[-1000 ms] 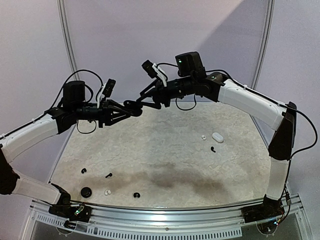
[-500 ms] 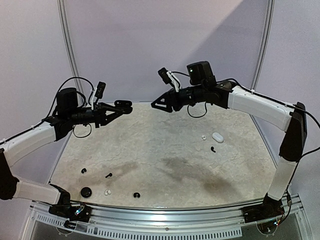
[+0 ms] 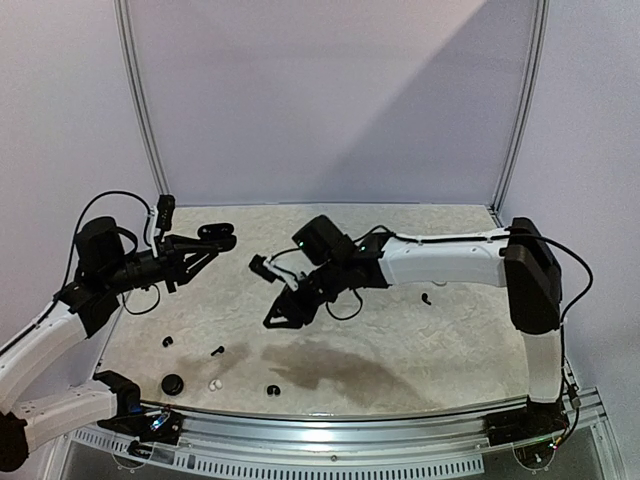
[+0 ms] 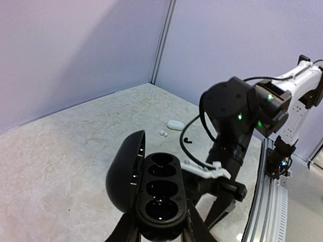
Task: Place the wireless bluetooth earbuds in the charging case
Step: Pick up the right earbud from the corner of the board.
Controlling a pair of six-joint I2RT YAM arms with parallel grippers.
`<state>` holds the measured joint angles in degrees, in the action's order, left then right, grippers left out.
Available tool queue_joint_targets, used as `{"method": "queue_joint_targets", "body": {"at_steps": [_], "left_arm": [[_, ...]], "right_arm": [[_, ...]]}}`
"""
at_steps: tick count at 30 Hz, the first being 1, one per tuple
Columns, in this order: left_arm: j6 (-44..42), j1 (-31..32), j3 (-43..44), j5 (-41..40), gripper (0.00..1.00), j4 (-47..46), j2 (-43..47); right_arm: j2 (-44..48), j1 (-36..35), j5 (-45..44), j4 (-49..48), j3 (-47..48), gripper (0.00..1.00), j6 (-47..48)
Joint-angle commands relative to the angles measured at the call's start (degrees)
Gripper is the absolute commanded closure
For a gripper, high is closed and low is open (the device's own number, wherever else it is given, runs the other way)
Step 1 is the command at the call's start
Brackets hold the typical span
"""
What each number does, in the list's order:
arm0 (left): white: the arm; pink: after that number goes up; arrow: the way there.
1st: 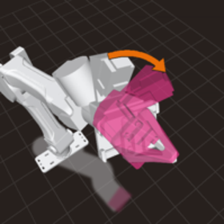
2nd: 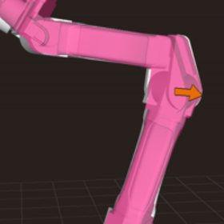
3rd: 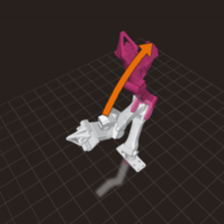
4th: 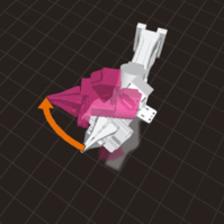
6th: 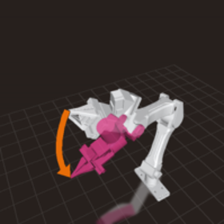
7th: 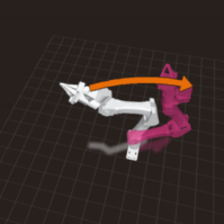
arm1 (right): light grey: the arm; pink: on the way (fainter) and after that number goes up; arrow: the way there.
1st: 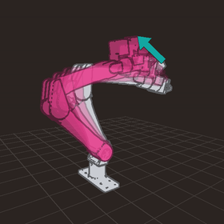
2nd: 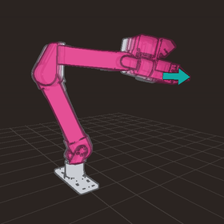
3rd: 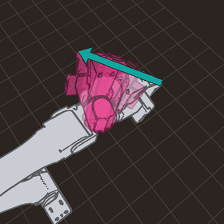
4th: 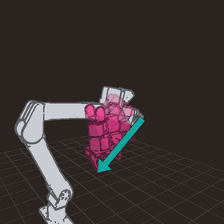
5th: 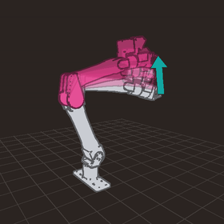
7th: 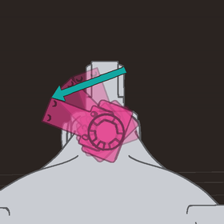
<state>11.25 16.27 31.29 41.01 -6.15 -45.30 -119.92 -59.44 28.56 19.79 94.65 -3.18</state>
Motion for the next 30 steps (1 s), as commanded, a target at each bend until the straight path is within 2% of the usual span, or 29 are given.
{"method": "queue_joint_targets", "body": {"at_steps": [1, 12, 17, 30], "left_arm": [[-1.2, -0.5, -2.6, -3.9, 1.0, 5.0, 3.8], [-0.3, -0.6, -6.7, -5.7, 1.0, 1.3, 7.3], [-0.8, -0.5, -6.9, -4.6, 1.0, 3.4, 9.3], [-3.4, -0.5, -6.7, -3.2, 1.0, 5.6, 10.2]], "right_arm": [[-2.0, -3.5, -2.5, -1.9, -2.3, 0.61, 5.3], [-6.6, -8.6, -6.2, -4.6, -4.9, 0.71, 4.1], [-6.4, -8.7, -7.2, -5.7, -7.5, 0.76, 3.4], [-7.5, -10.8, -7.3, -6.6, -9.8, 0.75, 2.2]]}}
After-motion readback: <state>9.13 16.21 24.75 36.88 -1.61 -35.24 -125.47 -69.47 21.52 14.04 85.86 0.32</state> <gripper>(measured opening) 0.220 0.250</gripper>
